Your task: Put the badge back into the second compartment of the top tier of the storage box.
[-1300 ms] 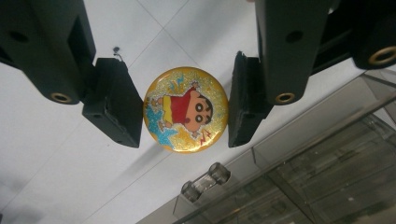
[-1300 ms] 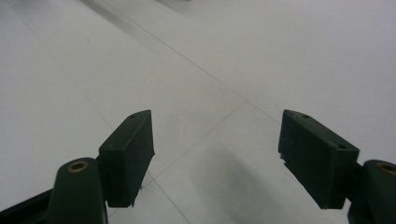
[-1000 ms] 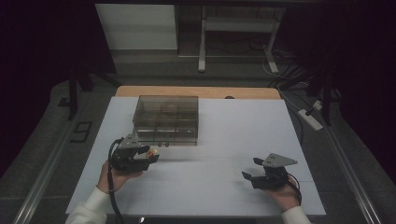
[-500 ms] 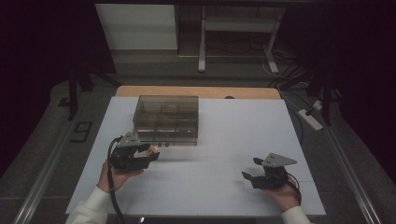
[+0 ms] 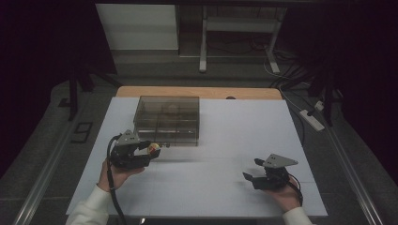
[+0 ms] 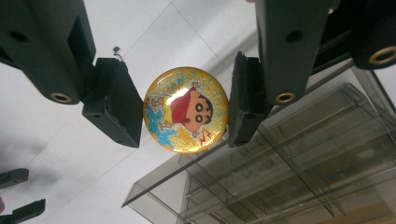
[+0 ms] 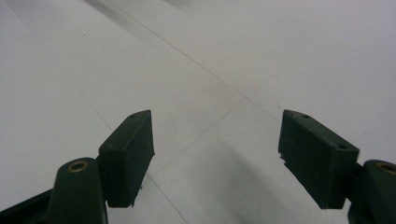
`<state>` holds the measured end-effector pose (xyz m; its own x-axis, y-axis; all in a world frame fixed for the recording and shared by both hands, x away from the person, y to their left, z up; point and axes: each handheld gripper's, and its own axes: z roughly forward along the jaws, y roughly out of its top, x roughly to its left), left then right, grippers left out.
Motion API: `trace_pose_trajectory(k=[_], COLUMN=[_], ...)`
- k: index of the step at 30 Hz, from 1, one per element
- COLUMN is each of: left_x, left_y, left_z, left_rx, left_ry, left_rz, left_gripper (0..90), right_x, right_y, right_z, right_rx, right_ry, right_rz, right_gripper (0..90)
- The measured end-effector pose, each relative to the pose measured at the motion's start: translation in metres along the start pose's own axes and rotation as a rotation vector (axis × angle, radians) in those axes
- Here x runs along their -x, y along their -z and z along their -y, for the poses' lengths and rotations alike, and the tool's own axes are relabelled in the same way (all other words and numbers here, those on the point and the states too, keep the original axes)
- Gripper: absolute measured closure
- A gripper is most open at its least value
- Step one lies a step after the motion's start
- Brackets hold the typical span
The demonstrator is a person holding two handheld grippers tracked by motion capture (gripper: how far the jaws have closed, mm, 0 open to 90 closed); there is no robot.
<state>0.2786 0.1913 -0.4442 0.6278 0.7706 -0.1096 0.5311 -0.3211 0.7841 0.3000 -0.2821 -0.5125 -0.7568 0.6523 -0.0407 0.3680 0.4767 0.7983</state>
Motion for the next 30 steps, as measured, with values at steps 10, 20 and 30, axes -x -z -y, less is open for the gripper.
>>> trace_pose_trajectory(k=[10,20,30], left_x=[-0.004,-0.009,-0.01], left_y=[0.005,0.008,0.004], left_z=[-0.004,-0.009,-0.017], left_rx=[0.027,0.045,0.061], left_ry=[0.008,0.014,0.02], left_rz=[-0.013,-0.023,-0.028], left_gripper=[46.8,46.8,46.8], right_x=[0.0,0.0,0.001], right_y=[-0.001,-0.001,-0.001], right_z=[0.0,0.0,0.001], right_rx=[-0.001,0.001,-0.001], right_ry=[0.001,0.0,-0.001], right_rz=[0.0,-0.002,0.0], right_gripper=[26.0,26.0,25.9])
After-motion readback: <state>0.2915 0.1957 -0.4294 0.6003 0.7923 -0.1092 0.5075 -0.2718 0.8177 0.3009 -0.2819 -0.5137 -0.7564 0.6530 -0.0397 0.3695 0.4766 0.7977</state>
